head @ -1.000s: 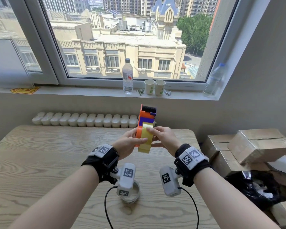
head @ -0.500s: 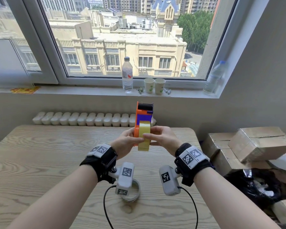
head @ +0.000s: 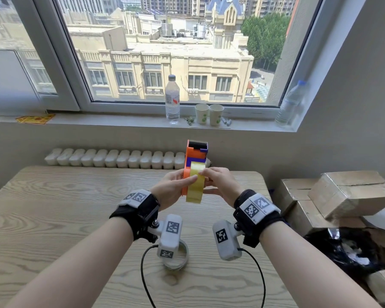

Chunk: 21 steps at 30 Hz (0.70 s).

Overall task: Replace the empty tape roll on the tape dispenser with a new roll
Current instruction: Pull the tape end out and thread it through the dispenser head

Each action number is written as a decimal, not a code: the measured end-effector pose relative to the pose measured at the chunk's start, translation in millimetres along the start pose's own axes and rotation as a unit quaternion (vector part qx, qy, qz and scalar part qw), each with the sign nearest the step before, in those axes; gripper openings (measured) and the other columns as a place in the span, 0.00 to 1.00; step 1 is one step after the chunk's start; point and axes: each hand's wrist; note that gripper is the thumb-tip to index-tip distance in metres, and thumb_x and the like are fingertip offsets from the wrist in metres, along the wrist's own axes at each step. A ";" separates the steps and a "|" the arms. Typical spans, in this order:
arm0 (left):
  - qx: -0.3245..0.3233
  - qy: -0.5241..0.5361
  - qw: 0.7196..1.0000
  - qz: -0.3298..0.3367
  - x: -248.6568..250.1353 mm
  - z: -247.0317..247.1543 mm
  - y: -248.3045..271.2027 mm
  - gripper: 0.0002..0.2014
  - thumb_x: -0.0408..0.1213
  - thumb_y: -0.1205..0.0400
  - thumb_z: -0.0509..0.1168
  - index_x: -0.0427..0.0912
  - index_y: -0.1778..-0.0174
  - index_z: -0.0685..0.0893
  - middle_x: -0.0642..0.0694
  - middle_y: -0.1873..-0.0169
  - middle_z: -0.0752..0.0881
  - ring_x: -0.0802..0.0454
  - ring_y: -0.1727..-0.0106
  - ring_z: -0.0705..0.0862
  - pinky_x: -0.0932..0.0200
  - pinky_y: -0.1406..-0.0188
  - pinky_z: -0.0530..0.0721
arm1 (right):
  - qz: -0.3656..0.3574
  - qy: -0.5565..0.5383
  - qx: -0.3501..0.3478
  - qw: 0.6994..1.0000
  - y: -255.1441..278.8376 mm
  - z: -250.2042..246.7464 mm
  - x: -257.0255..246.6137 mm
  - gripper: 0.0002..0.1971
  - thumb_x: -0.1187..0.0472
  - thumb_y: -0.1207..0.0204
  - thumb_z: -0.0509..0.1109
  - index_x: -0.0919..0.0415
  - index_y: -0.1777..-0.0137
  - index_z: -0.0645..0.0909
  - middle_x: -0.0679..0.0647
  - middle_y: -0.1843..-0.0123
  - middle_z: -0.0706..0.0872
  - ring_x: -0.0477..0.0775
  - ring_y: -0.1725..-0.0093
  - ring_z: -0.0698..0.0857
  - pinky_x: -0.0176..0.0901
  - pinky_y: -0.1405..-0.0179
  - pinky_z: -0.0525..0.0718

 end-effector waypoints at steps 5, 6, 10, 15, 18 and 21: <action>0.023 -0.040 0.999 -0.013 2.3 -0.1 -2.2 0.27 0.19 0.26 0.66 0.30 0.30 0.71 0.25 0.35 0.78 0.32 0.35 0.80 0.40 0.35 0.80 | 0.005 0.000 -0.009 1.000 0.8 0.1 0.2 0.12 0.64 0.23 0.64 0.70 0.44 0.81 0.57 0.60 0.86 0.52 0.62 0.85 0.44 0.59 0.86; 0.025 -0.053 0.998 -0.011 2.4 0.4 -2.7 0.27 0.18 0.26 0.66 0.30 0.30 0.71 0.25 0.35 0.79 0.33 0.36 0.81 0.41 0.36 0.80 | 0.006 0.005 -0.006 1.000 -0.4 0.9 0.6 0.13 0.64 0.24 0.65 0.71 0.43 0.80 0.58 0.57 0.86 0.53 0.60 0.85 0.45 0.58 0.86; 0.032 -0.077 0.997 0.002 1.6 3.5 -3.8 0.27 0.18 0.27 0.67 0.31 0.31 0.72 0.26 0.37 0.80 0.37 0.39 0.83 0.41 0.36 0.80 | 0.005 0.014 0.014 1.000 -5.4 6.7 0.0 0.14 0.63 0.25 0.69 0.68 0.42 0.79 0.59 0.53 0.86 0.55 0.55 0.86 0.51 0.50 0.88; 0.048 -0.083 0.995 0.006 3.5 5.0 -3.6 0.25 0.20 0.26 0.67 0.33 0.32 0.73 0.34 0.43 0.83 0.40 0.41 0.83 0.42 0.37 0.81 | 0.010 -0.006 -0.002 1.000 -5.3 8.7 -2.7 0.08 0.67 0.26 0.67 0.63 0.48 0.77 0.56 0.55 0.85 0.52 0.57 0.86 0.46 0.56 0.86; 0.047 -0.085 0.995 0.008 3.4 3.8 -3.4 0.24 0.20 0.26 0.67 0.34 0.33 0.74 0.34 0.43 0.83 0.41 0.41 0.84 0.43 0.38 0.82 | 0.016 -0.017 -0.021 1.000 -2.9 10.1 -5.2 0.14 0.70 0.27 0.66 0.66 0.41 0.73 0.56 0.55 0.83 0.52 0.56 0.85 0.44 0.57 0.84; 0.048 -0.081 0.996 0.008 2.6 2.5 -1.8 0.24 0.20 0.26 0.66 0.33 0.33 0.74 0.35 0.42 0.83 0.40 0.40 0.84 0.43 0.38 0.82 | 0.019 -0.026 -0.029 0.999 -2.8 12.0 -5.5 0.17 0.72 0.27 0.65 0.66 0.39 0.71 0.56 0.55 0.83 0.54 0.56 0.84 0.46 0.54 0.84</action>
Point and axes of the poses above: each hand's wrist, its own y-axis away from the middle knuckle, its own z-axis out of the palm, x = y × z
